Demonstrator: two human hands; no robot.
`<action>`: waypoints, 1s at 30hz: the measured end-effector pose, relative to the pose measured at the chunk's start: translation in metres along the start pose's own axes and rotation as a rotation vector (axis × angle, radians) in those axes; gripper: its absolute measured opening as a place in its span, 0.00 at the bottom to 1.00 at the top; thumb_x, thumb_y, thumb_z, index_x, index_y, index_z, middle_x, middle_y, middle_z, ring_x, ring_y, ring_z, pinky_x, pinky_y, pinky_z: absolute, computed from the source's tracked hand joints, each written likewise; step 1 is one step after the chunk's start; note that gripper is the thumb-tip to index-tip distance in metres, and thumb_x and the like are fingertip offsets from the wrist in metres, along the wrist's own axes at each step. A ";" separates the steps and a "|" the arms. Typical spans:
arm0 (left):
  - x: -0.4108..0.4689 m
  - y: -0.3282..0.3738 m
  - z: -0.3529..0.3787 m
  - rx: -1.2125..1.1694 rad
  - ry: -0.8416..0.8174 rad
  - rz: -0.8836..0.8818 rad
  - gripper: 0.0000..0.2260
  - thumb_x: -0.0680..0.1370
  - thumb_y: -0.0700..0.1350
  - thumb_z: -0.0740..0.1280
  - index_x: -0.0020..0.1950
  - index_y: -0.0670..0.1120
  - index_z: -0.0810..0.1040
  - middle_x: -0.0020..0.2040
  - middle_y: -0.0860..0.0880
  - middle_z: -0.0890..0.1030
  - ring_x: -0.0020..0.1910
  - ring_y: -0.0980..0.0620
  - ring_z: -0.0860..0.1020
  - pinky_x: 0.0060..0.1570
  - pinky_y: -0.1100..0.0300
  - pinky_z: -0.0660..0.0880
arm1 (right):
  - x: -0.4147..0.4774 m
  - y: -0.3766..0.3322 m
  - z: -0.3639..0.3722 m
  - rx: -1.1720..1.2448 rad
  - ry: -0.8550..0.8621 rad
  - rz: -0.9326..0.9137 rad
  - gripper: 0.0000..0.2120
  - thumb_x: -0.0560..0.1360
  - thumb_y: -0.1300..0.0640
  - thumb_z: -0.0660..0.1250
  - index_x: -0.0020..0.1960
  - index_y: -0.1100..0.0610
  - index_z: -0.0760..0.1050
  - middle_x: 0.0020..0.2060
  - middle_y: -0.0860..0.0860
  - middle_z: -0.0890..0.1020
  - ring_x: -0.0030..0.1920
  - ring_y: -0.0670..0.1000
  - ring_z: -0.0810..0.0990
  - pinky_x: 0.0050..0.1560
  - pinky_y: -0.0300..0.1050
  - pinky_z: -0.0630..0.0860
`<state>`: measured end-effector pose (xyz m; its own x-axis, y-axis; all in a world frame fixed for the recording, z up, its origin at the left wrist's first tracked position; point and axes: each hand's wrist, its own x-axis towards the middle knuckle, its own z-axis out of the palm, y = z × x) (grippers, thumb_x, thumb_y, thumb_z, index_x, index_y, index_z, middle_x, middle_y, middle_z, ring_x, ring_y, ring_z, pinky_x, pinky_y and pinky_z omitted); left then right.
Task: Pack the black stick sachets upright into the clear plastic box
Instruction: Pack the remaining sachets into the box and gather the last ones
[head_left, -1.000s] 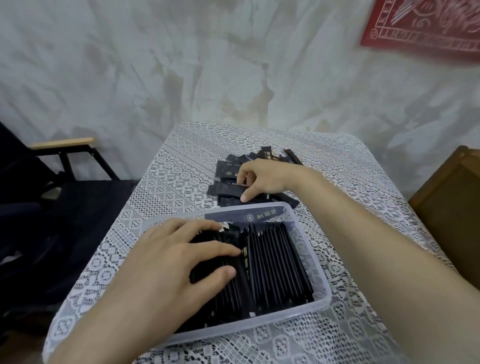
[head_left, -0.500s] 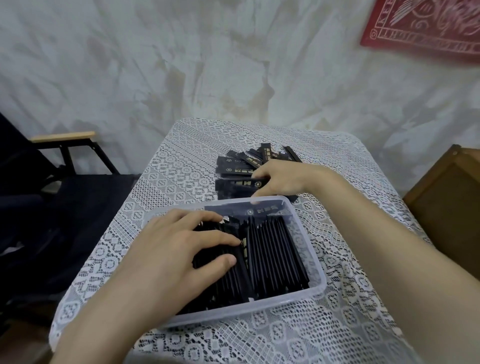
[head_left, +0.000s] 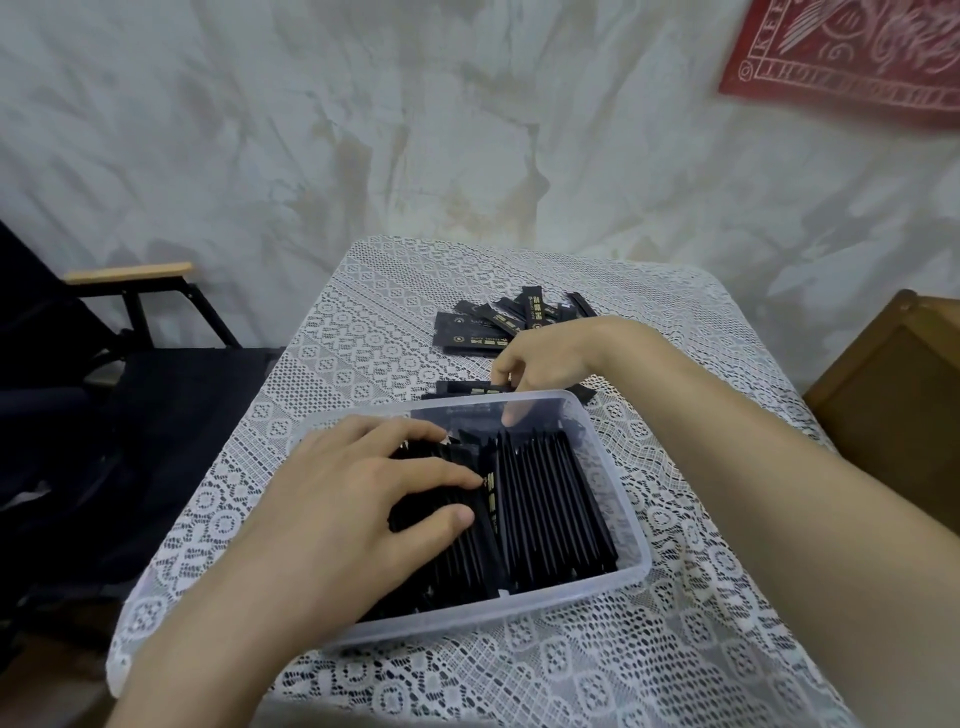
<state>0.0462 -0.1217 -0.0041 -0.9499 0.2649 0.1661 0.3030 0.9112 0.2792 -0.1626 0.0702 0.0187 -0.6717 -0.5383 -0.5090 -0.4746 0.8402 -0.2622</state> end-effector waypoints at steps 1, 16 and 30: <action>0.000 0.000 0.000 0.003 -0.002 0.000 0.23 0.73 0.75 0.45 0.63 0.78 0.69 0.67 0.73 0.65 0.68 0.66 0.60 0.69 0.57 0.62 | -0.001 -0.002 0.000 0.006 -0.008 0.004 0.16 0.70 0.42 0.78 0.52 0.46 0.78 0.46 0.43 0.81 0.52 0.51 0.81 0.57 0.50 0.78; 0.000 0.000 0.000 0.011 -0.003 0.010 0.23 0.73 0.74 0.46 0.63 0.77 0.71 0.68 0.72 0.66 0.66 0.65 0.62 0.64 0.61 0.60 | -0.028 0.003 -0.009 0.149 0.317 -0.054 0.08 0.74 0.52 0.76 0.43 0.51 0.78 0.36 0.47 0.79 0.37 0.48 0.75 0.39 0.44 0.69; 0.003 0.000 0.000 -0.020 -0.020 -0.012 0.23 0.72 0.74 0.47 0.62 0.76 0.72 0.67 0.70 0.69 0.65 0.61 0.65 0.67 0.55 0.64 | -0.146 -0.068 0.061 0.162 0.261 0.051 0.09 0.77 0.49 0.69 0.56 0.49 0.77 0.41 0.46 0.80 0.42 0.50 0.78 0.42 0.46 0.72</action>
<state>0.0436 -0.1207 -0.0035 -0.9547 0.2606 0.1434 0.2929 0.9078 0.3002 0.0025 0.0952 0.0609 -0.8257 -0.4764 -0.3022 -0.3542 0.8547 -0.3795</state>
